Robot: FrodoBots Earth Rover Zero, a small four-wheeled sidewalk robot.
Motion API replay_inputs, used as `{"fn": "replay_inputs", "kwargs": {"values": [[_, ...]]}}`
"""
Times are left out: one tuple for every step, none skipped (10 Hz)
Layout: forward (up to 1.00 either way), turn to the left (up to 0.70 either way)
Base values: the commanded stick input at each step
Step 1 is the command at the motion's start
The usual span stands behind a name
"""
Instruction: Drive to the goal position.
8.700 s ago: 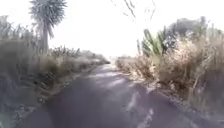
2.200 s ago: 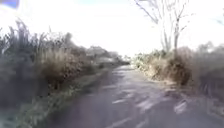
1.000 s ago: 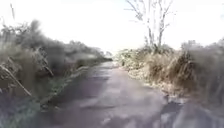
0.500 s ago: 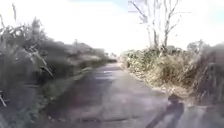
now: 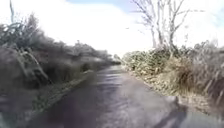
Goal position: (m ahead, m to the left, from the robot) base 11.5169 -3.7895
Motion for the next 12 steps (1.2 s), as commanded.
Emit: {"fn": "replay_inputs", "kwargs": {"values": [[0.85, 0.00], [0.85, 0.00], [0.85, 0.00], [0.85, 0.00], [0.85, 0.00], [0.85, 0.00], [0.85, 0.00], [0.85, -0.02], [0.85, -0.24], [0.85, -0.32], [0.85, -0.34], [0.85, -0.34]]}}
